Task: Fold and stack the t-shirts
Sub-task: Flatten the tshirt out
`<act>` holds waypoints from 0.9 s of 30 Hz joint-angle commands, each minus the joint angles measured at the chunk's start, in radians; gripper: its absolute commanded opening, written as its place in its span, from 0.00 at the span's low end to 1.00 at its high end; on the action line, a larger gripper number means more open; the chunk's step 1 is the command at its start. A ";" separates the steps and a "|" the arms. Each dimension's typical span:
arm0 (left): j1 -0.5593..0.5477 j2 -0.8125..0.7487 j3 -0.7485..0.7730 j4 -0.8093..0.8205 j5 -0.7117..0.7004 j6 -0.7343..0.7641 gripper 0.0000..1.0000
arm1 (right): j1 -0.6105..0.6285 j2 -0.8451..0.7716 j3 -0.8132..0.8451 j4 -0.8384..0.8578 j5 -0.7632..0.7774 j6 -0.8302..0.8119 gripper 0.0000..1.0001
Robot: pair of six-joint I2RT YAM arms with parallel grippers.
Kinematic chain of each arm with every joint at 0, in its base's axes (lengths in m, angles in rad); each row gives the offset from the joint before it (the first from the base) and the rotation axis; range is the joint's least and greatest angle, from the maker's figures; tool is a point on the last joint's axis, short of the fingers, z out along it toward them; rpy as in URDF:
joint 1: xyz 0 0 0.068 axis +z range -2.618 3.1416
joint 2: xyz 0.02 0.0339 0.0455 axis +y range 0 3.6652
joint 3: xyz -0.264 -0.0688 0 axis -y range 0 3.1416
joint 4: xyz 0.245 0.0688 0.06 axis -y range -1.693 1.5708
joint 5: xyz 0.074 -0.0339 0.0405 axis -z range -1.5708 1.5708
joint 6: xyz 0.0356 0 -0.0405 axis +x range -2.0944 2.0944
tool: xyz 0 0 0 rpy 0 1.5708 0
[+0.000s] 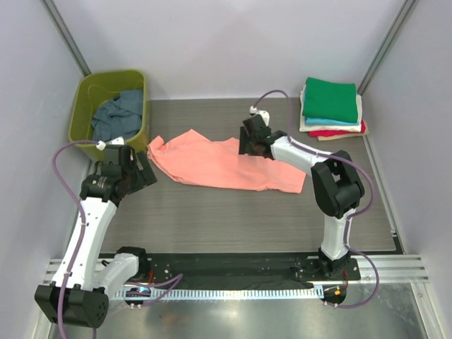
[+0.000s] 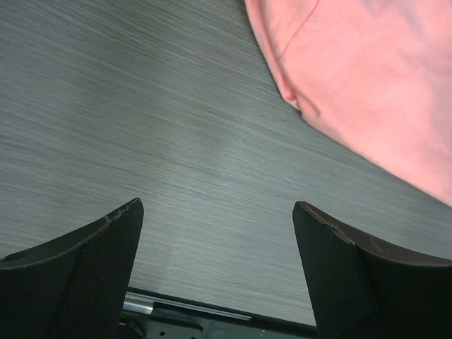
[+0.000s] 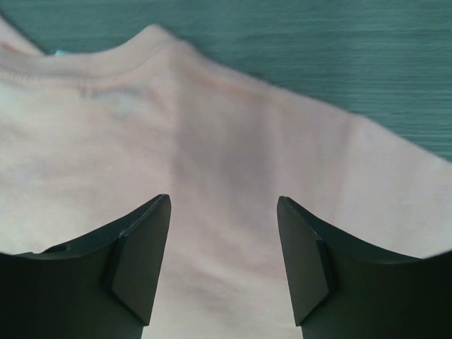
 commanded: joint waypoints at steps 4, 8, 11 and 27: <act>-0.010 -0.056 -0.015 0.014 -0.033 0.025 0.87 | -0.107 -0.040 -0.002 0.016 0.013 -0.031 0.63; -0.010 -0.015 -0.012 0.006 -0.033 0.025 0.86 | -0.142 -0.017 0.024 0.013 0.013 -0.037 0.61; -0.010 -0.010 -0.014 0.008 -0.030 0.024 0.85 | -0.154 0.007 0.036 0.013 0.005 -0.042 0.59; -0.010 -0.019 -0.021 0.015 -0.027 0.025 0.85 | -0.164 0.119 0.100 0.015 -0.011 -0.063 0.52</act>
